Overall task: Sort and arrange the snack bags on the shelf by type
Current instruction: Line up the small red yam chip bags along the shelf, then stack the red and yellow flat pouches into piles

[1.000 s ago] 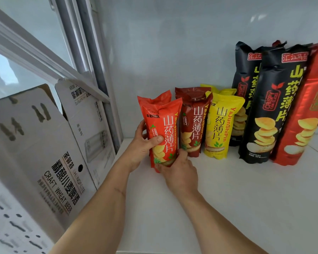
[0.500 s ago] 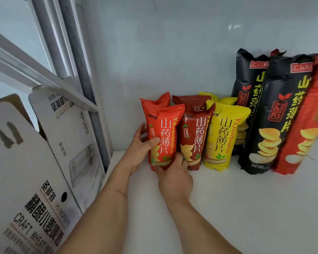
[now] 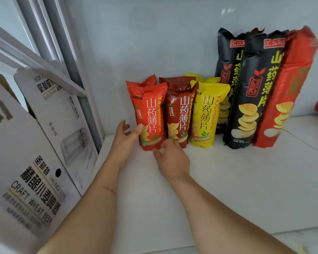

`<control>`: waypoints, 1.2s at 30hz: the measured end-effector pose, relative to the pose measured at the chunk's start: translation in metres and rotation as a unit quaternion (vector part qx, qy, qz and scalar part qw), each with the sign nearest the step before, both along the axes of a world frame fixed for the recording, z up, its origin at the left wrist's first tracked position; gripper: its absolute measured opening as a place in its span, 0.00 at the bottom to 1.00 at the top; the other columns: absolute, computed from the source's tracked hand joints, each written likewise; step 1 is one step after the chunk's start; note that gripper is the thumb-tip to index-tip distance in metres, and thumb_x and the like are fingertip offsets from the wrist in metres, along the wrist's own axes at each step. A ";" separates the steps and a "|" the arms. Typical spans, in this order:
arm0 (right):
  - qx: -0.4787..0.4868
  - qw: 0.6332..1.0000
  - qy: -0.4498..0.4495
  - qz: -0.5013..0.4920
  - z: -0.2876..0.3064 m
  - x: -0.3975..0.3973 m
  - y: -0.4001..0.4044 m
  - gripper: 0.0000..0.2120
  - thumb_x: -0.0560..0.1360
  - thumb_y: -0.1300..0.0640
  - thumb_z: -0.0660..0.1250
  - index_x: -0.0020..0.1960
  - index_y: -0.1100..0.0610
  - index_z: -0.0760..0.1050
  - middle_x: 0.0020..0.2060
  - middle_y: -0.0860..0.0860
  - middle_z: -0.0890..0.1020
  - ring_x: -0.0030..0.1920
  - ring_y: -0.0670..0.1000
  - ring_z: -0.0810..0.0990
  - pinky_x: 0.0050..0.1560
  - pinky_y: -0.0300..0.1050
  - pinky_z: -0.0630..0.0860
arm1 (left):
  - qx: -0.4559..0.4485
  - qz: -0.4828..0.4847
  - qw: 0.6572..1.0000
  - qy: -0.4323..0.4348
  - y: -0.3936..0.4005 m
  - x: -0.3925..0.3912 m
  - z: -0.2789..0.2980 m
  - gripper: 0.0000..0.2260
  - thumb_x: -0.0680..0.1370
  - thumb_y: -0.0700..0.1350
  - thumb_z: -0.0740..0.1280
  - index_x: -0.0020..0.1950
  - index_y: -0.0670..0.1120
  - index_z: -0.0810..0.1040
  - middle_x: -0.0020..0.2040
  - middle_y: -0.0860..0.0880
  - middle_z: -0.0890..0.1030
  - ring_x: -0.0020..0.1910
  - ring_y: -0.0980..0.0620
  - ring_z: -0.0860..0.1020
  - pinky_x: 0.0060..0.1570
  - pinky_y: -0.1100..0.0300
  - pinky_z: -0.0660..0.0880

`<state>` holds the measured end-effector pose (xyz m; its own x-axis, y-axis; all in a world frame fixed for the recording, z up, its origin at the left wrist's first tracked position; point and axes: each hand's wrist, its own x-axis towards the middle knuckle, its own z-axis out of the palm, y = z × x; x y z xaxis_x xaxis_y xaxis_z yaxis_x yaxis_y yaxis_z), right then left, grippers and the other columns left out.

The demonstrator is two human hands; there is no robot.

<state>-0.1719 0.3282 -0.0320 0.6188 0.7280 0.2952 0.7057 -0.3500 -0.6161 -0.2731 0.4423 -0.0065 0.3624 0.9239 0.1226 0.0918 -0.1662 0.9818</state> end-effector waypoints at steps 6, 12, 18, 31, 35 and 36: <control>-0.081 0.972 -0.191 0.110 0.000 0.051 -0.083 0.14 0.82 0.50 0.57 0.60 0.56 0.76 0.58 0.53 0.78 0.57 0.56 0.75 0.51 0.49 0.70 | 0.228 0.134 0.905 0.333 -0.083 -0.006 -0.008 0.19 0.82 0.57 0.61 0.70 0.51 0.74 0.63 0.50 0.80 0.59 0.47 0.79 0.52 0.55 0.74; -0.113 0.943 -0.288 0.122 0.015 0.110 -0.177 0.16 0.82 0.52 0.54 0.62 0.57 0.76 0.58 0.54 0.78 0.59 0.57 0.74 0.55 0.49 0.68 | 0.593 0.011 0.706 0.387 -0.170 0.053 -0.014 0.15 0.76 0.52 0.60 0.44 0.45 0.84 0.38 0.47 0.83 0.35 0.43 0.81 0.32 0.56 0.75; -0.133 0.929 -0.336 0.075 0.027 0.177 -0.264 0.14 0.82 0.53 0.55 0.54 0.58 0.78 0.51 0.54 0.79 0.54 0.58 0.75 0.46 0.48 0.64 | 0.627 -0.020 0.695 0.351 -0.242 0.136 -0.017 0.17 0.77 0.51 0.58 0.43 0.45 0.84 0.38 0.47 0.83 0.35 0.44 0.81 0.33 0.55 0.75; -0.140 0.928 -0.342 -0.043 0.047 0.340 -0.348 0.14 0.81 0.52 0.57 0.61 0.55 0.76 0.54 0.53 0.80 0.54 0.57 0.77 0.47 0.49 0.71 | 0.630 -0.116 0.718 0.274 -0.305 0.335 -0.014 0.15 0.75 0.51 0.61 0.42 0.45 0.84 0.36 0.47 0.82 0.30 0.43 0.80 0.25 0.56 0.75; -0.150 0.928 -0.333 -0.080 0.048 0.398 -0.359 0.12 0.81 0.53 0.58 0.57 0.57 0.76 0.51 0.54 0.80 0.51 0.59 0.77 0.41 0.48 0.69 | 0.563 -0.154 0.756 0.297 -0.316 0.396 -0.007 0.13 0.81 0.51 0.64 0.59 0.47 0.83 0.53 0.48 0.83 0.48 0.43 0.82 0.42 0.54 0.74; -0.146 0.929 -0.327 -0.092 0.049 0.412 -0.360 0.12 0.81 0.53 0.59 0.57 0.57 0.76 0.50 0.55 0.80 0.50 0.59 0.78 0.40 0.48 0.69 | 0.544 -0.162 0.764 0.306 -0.319 0.411 -0.005 0.15 0.82 0.53 0.61 0.64 0.48 0.80 0.59 0.49 0.81 0.54 0.44 0.81 0.47 0.54 0.74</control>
<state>0.2399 -0.0322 0.0169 0.4987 0.7356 0.4584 0.8074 -0.5866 0.0629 0.1378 0.1236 -0.0115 0.8470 0.2452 0.4716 0.2595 -0.9651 0.0358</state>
